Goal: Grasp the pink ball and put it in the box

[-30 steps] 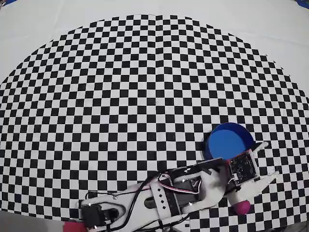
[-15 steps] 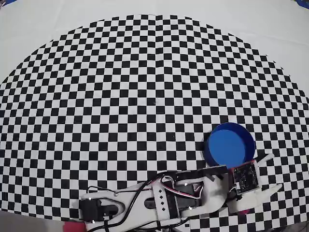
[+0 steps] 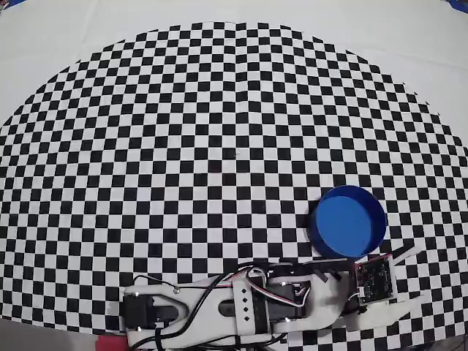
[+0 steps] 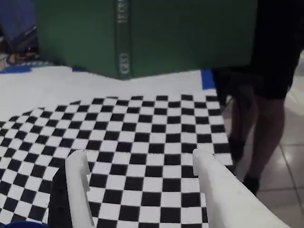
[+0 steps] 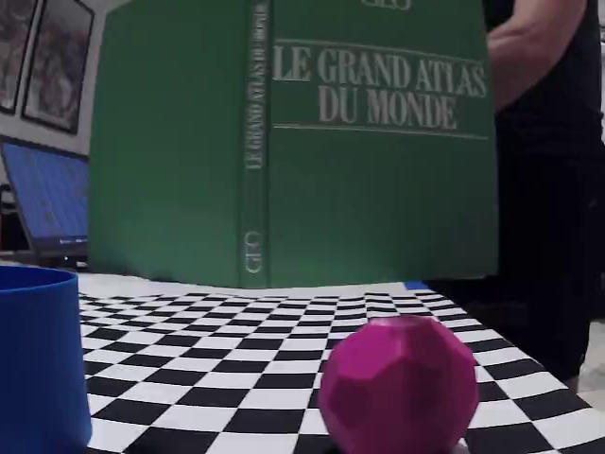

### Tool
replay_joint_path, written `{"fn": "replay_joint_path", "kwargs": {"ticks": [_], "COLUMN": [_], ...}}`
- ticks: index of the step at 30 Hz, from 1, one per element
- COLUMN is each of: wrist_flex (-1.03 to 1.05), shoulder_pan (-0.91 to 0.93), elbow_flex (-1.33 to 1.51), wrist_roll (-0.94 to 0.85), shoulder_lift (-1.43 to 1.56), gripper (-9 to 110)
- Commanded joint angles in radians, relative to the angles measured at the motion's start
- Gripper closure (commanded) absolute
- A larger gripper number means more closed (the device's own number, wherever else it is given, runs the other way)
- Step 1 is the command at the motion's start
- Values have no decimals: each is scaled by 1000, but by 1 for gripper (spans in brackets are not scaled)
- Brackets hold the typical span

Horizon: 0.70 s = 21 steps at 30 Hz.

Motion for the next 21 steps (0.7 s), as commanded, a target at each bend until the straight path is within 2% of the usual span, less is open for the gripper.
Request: {"fn": "replay_joint_path", "kwargs": {"ticks": [1, 21], "wrist_flex": [-17, -17], "shoulder_pan": [32, 110], "elbow_flex": [8, 8], "wrist_roll": [6, 6], "shoulder_lift": [32, 48], "gripper": [77, 77]}}
